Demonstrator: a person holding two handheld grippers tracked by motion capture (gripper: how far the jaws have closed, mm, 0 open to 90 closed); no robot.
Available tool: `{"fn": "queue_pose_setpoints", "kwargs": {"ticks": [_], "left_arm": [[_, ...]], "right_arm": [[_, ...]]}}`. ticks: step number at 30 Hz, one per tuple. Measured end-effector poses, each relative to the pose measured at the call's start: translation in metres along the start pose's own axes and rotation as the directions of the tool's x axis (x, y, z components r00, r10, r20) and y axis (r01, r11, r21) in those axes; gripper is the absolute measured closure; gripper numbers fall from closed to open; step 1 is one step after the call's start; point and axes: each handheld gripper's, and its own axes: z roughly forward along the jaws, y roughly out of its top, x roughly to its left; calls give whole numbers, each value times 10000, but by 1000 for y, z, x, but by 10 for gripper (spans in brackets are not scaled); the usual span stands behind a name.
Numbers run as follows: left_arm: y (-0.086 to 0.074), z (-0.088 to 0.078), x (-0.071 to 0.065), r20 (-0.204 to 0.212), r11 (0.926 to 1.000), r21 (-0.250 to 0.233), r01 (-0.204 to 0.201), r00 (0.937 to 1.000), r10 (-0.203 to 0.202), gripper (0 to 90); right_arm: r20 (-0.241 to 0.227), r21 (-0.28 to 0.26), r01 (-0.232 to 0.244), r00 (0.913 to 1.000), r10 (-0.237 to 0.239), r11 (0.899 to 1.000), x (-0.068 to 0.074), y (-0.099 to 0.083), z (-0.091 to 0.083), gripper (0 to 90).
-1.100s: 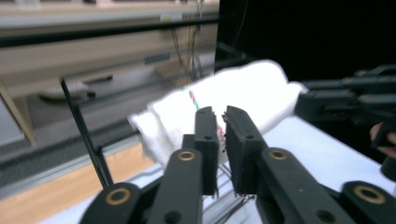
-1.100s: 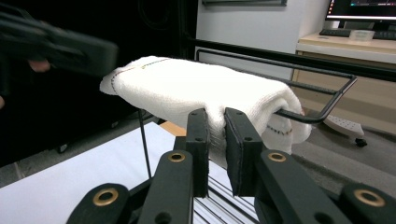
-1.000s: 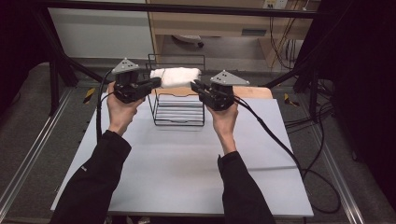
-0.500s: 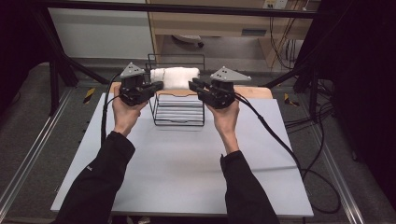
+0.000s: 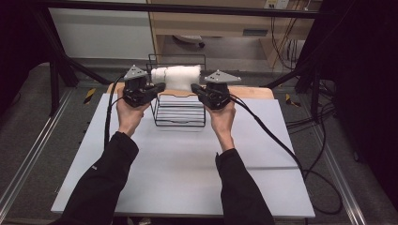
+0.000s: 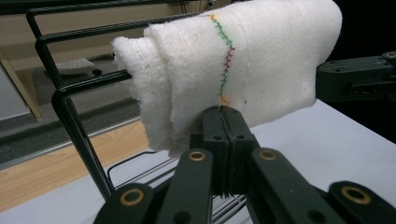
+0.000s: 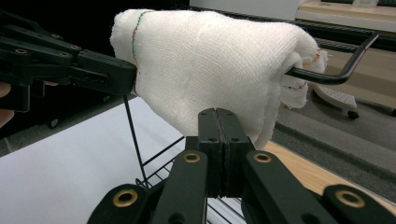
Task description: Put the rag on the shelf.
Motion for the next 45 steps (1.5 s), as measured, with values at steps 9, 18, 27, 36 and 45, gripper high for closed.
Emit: {"fn": "queue_pose_setpoints", "kwargs": {"ticks": [9,18,27,36,45], "left_arm": [[2,-11,-3,81,9996,-111,-256,9996,257,837],[-3,-28,-4,157,9989,78,-467,9988,465,626],[-27,-37,-2,500,9962,611,-622,9970,592,362],[-67,-43,6,496,9902,1244,-631,9971,573,169],[-107,-54,13,589,9850,1625,-589,9970,499,99]], "right_arm": [[-350,-311,-110,9993,99,9995,2,5,-12,806],[-806,-110,-116,9967,107,9999,3,8,-34,477],[-1137,283,-538,9919,567,9981,-5,-4,-54,173],[-1133,645,-836,9894,905,9944,-22,-34,-74,47],[-1251,1113,-996,9857,1133,9888,-32,-70,-90,7]]}}
